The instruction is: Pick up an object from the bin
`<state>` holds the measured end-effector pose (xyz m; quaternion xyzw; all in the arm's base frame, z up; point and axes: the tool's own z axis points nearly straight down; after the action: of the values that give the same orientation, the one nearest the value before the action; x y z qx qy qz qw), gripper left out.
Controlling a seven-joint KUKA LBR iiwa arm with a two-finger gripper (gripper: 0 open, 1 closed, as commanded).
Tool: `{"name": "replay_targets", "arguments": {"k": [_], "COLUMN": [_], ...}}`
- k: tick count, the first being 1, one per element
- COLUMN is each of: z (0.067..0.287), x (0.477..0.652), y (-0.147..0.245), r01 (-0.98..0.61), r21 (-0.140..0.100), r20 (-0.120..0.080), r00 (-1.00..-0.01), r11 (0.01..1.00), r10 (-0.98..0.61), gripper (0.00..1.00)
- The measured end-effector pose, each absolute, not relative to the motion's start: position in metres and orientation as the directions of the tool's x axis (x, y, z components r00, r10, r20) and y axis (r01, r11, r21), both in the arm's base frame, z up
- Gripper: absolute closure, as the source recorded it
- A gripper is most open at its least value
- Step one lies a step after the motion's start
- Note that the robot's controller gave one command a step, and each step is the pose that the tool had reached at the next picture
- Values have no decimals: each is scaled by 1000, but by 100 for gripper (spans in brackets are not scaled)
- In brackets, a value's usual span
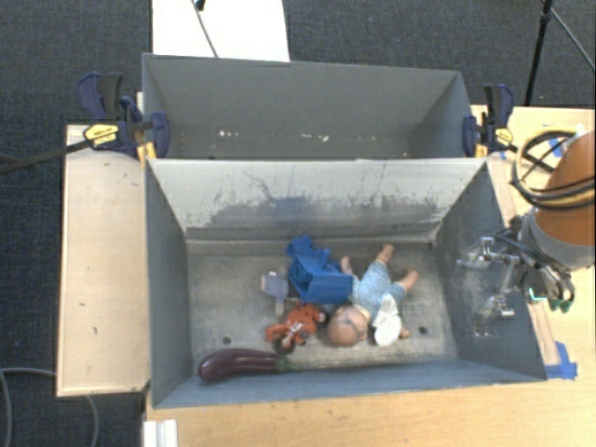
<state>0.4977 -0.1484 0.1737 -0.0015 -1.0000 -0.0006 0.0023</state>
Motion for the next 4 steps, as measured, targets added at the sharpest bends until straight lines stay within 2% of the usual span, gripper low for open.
{"name": "replay_targets", "arguments": {"k": [1,2,3,4], "z": [177,167,172,163], "x": [500,496,515,503], "y": [-148,-130,-109,-98], "r01": [-2,-104,-136,-41], "r21": [-1,-3,0,0], "r20": [-3,-4,-3,-3], "r00": [-1000,-995,-991,-999], "r11": [1000,995,991,999], "r10": [-2,-104,-136,-41], "gripper": [0,0,0,0]}}
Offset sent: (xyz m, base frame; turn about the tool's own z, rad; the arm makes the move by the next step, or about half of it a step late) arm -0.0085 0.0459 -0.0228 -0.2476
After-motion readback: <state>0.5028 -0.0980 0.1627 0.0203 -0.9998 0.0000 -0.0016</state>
